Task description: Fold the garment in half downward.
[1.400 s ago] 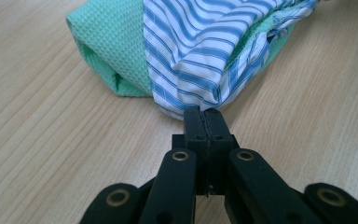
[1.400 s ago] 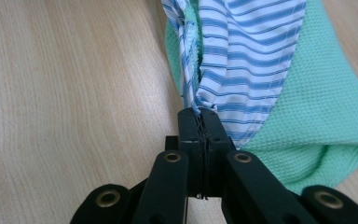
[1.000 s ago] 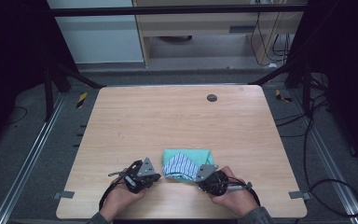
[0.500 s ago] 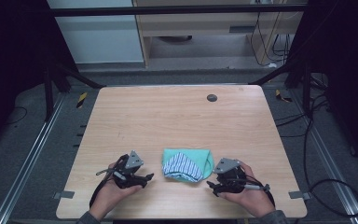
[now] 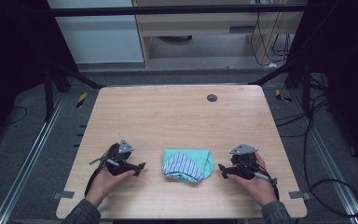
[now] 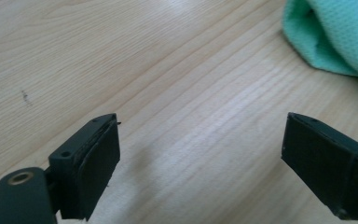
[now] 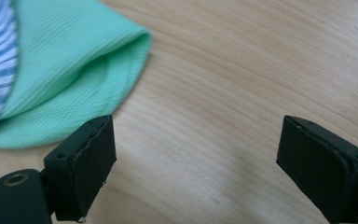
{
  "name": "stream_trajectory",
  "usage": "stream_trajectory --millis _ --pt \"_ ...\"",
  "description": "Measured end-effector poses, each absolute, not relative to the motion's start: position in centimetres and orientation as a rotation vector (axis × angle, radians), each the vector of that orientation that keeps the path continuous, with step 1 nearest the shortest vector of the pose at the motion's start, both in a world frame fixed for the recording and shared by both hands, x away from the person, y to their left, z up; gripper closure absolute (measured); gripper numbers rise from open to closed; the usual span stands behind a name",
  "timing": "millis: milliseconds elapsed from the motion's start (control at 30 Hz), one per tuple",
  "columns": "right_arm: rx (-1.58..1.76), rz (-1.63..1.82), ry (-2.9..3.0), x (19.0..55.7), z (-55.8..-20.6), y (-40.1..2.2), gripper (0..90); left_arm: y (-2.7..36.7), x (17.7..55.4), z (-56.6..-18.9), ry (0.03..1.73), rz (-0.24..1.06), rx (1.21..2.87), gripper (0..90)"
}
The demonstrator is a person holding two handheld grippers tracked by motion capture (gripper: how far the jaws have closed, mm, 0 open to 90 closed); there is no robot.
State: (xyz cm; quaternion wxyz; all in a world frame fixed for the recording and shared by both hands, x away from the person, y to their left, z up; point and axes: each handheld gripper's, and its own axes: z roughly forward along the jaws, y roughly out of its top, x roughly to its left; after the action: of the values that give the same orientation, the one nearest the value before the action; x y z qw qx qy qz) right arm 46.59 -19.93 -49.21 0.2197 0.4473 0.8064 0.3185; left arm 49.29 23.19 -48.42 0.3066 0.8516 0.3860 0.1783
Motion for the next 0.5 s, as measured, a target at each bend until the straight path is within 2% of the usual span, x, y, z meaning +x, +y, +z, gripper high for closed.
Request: stream_trajectory --millis 367,500 --pt "1.474 0.895 2.037 49.3 -51.2 -21.2 5.8 24.1 51.9 -50.4 1.147 0.501 2.135 8.0" --pt "1.542 0.858 1.978 50.0 -51.2 -20.9 1.7 24.2 52.4 -50.8 1.152 0.515 2.099 3.9"
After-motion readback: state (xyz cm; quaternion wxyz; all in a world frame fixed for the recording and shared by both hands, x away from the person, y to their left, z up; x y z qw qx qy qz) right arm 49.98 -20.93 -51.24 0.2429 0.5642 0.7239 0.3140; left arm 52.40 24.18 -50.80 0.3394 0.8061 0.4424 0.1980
